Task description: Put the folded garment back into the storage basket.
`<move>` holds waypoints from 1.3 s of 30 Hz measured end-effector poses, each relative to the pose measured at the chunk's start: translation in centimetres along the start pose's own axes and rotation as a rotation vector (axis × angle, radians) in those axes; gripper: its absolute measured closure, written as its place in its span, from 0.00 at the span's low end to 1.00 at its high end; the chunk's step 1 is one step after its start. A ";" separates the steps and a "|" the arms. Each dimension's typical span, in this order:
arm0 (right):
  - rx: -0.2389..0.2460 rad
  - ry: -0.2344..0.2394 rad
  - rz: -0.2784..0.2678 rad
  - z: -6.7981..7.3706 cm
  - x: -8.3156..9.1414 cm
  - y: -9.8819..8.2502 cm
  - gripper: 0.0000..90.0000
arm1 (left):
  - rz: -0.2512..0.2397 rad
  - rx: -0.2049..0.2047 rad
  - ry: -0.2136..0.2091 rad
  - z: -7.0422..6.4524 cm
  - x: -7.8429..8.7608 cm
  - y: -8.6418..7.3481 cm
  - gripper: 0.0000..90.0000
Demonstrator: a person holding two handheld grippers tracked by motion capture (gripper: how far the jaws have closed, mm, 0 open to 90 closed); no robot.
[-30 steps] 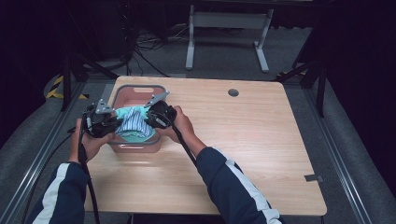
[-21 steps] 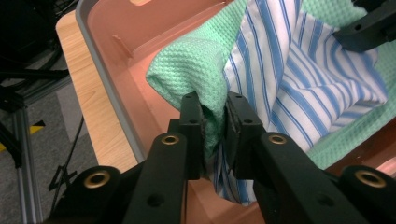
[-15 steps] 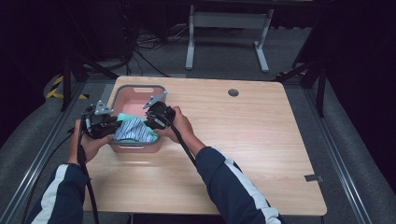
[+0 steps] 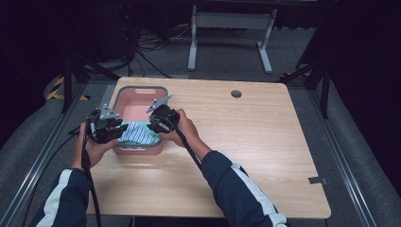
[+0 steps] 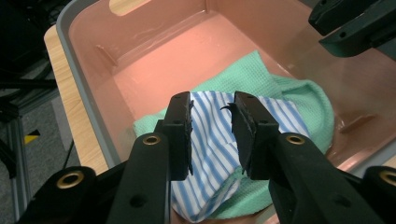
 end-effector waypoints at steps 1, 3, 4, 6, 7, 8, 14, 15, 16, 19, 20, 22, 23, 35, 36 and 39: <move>0.010 -0.001 0.000 0.0 0.2 -0.1 0.84 | -0.003 0.000 0.001 -0.2 0.1 0.0 0.76; 0.020 -0.006 0.001 0.0 0.7 -0.2 0.84 | -0.015 0.001 -0.003 -0.5 0.2 0.1 0.75; 0.027 -0.011 0.002 -0.1 1.0 -0.3 0.84 | -0.013 -0.004 0.000 -0.6 0.3 0.1 0.75; 0.025 -0.016 -0.001 -0.3 1.7 -0.5 0.83 | -0.023 -0.004 -0.006 -1.0 0.5 0.3 0.73; 0.028 -0.017 -0.006 -0.3 2.0 -0.6 0.83 | -0.030 -0.007 -0.006 -1.1 0.6 0.4 0.73; 0.031 -0.021 -0.007 -0.4 2.3 -0.7 0.84 | -0.029 -0.012 -0.008 -1.2 0.7 0.5 0.73; 0.046 -0.037 -0.006 -1.0 4.0 -1.5 0.83 | -0.058 -0.027 -0.022 -2.7 0.9 1.2 0.70; 0.046 -0.039 -0.010 -1.0 4.3 -1.6 0.83 | -0.064 -0.037 -0.023 -3.0 0.9 1.4 0.69; 0.053 -0.046 -0.011 -1.1 4.7 -1.6 0.83 | -0.071 -0.035 -0.025 -3.3 0.9 1.6 0.68; 0.056 -0.058 -0.012 -1.3 5.6 -1.9 0.83 | -0.091 -0.031 -0.031 -4.2 0.9 2.1 0.64; 0.056 -0.060 -0.011 -1.4 5.8 -2.0 0.83 | -0.097 -0.044 -0.034 -4.4 0.9 2.2 0.63; 0.057 -0.064 -0.008 -1.5 6.3 -2.3 0.82 | -0.101 -0.045 -0.033 -4.7 0.9 2.3 0.61; 0.062 -0.065 -0.009 -1.5 6.6 -2.4 0.82 | -0.115 -0.049 -0.046 -5.2 1.0 2.5 0.61; 0.090 -0.075 0.012 -1.6 8.6 -3.4 0.79 | -0.113 -0.067 -0.103 -7.5 0.7 2.6 0.57; 0.093 -0.074 0.015 -1.5 8.8 -3.5 0.80 | -0.111 -0.070 -0.106 -7.7 0.7 2.5 0.57; 0.114 -0.088 0.024 -1.7 9.5 -3.9 0.80 | -0.106 -0.078 -0.115 -8.3 0.6 2.4 0.58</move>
Point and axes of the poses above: each handheld gripper's, and its own axes: x roughly backward along the jaws, y roughly out of its top, z roughly to its left, the point moved 6 cm from there along -x, roughly forward along the jaws, and after that the axes turned 14 degrees about -z, right-handed, at the moved point
